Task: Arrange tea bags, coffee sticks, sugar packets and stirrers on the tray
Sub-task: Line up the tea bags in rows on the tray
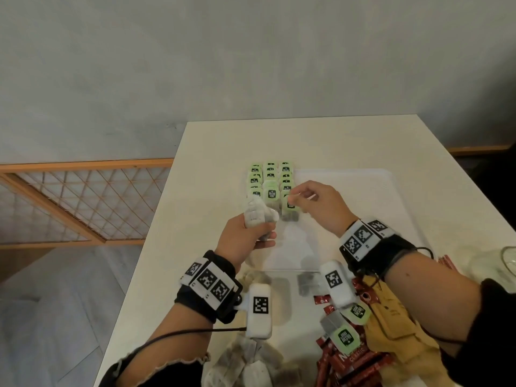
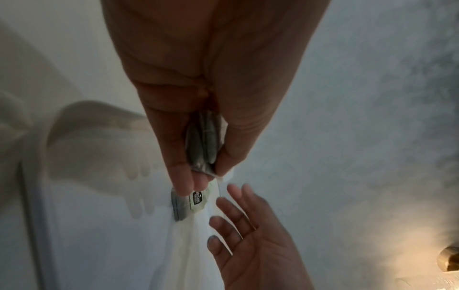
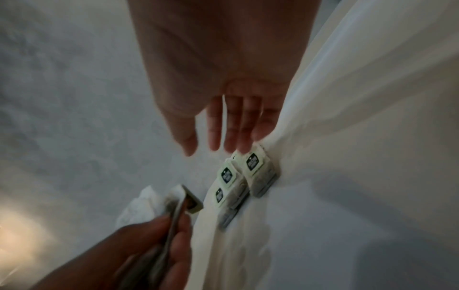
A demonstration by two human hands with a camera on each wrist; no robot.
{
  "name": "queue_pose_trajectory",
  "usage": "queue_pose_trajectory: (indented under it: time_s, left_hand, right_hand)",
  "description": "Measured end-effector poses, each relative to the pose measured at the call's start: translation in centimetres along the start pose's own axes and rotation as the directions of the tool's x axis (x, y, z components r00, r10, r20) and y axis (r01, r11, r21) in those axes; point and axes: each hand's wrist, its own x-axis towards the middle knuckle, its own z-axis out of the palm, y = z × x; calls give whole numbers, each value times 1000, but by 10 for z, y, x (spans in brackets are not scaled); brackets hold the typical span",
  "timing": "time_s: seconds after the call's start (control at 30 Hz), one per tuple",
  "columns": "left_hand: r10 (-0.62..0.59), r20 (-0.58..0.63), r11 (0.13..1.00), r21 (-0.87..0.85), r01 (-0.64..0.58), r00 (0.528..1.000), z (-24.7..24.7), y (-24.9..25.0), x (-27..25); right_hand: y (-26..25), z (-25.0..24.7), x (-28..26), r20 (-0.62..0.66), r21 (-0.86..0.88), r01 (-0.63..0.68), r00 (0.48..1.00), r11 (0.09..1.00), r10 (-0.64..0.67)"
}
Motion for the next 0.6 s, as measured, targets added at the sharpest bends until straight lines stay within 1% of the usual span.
queue_pose_trajectory:
  time_s: [0.07,0.1,0.13,0.27,0.43,0.5,0.53,0.6]
  left_hand:
    - [-4,10,1000,6,3,1000,4,0,-4]
    - [-4,16,1000,16,4,1000,6,-1,-6]
    - [-3,24,1000,29,2,1000,8,-1,-8]
    - [28,64,999,44,-31,998,17,2,-23]
    - [42,29,999,32,-43,999,24,3,-40]
    - [75,-9,990,118,-73,997,23,3,-44]
    - [109,-35,975,200,-100,993,22,2,-45]
    - [212,-80,904,394,-165,974,17,0,-46]
  right_hand:
    - [-11,2,-16,159,147,-10,987,989,-14]
    - [-15,4,-22,219,185,-20,975,982,-22]
    - [-17,5,-28,246,196,-18,969,980,-31]
    - [-22,6,-45,193,138,52,978,989,-78]
    - [-27,2,-66,128,115,60,989,992,-75]
    - [-28,0,-75,74,99,43,996,994,-51]
    - [-28,-1,-79,47,94,25,998,995,-30]
    - [-28,-3,-88,-4,86,-8,1000,996,8]
